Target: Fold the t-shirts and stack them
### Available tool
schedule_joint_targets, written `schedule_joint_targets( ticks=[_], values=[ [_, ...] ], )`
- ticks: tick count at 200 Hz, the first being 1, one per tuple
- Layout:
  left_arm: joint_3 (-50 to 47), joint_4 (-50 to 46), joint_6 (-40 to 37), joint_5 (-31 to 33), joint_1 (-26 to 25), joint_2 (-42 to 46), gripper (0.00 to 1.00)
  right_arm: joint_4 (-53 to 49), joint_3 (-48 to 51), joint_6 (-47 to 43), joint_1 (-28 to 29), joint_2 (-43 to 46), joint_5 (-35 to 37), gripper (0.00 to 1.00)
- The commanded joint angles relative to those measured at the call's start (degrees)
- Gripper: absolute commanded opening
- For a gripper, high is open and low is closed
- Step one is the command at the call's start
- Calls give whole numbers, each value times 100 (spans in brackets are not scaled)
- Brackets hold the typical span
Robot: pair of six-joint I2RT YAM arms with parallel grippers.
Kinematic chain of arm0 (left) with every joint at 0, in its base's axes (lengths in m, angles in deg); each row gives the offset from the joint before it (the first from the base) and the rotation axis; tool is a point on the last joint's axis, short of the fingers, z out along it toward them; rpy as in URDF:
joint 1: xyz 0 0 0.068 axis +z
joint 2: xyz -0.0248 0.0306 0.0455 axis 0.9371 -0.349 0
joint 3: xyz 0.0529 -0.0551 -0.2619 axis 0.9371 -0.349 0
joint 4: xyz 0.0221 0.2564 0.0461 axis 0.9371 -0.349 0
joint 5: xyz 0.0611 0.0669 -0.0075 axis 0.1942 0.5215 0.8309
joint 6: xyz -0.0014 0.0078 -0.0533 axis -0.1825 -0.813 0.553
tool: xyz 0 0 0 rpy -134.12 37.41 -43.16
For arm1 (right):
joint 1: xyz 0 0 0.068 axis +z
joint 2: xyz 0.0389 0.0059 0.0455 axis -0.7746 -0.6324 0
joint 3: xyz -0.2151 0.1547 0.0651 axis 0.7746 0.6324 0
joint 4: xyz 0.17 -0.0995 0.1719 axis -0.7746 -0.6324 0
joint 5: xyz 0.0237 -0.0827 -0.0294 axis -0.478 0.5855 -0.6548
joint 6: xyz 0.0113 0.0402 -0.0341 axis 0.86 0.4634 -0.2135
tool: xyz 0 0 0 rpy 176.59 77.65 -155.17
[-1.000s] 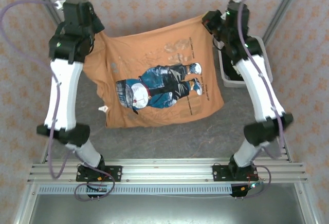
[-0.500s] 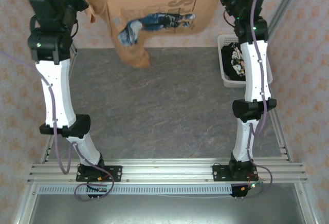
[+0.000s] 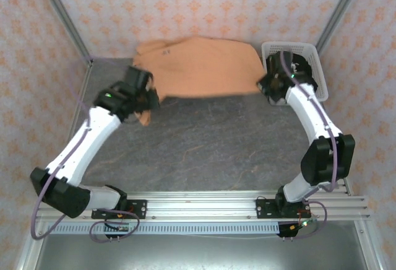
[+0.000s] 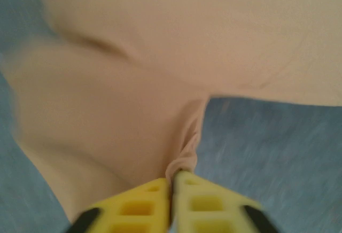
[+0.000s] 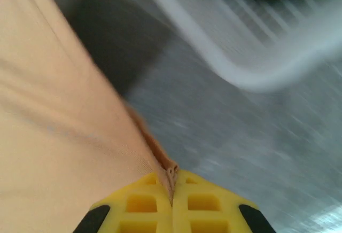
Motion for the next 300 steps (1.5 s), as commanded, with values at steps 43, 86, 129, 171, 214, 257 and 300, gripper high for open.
schedule_joint_targets(
  ticks=[43,86,129,171,214,257,300],
  values=[
    [-1515,2,1369,59,64,1013,73,78,1978,-197,52,294,548,0],
    [-2277,283,1559,-701,985,1049,60,-65,2181,-322,55,416,571,0],
    [-2335,1134,1125,-1038,741,-99,47,-154,2357,-362,60,591,562,0],
    [-2603,1371,965,-635,464,-1071,47,-65,2538,-344,58,653,451,0],
    [-2843,1537,1412,-175,233,-1453,22,-12,2619,-353,60,640,389,0],
    [-3382,1413,2070,181,-60,-554,0,83,2613,-454,84,827,243,0],
    [-3251,712,2400,693,-95,1511,0,123,2284,-653,227,1677,-120,0]
  ],
)
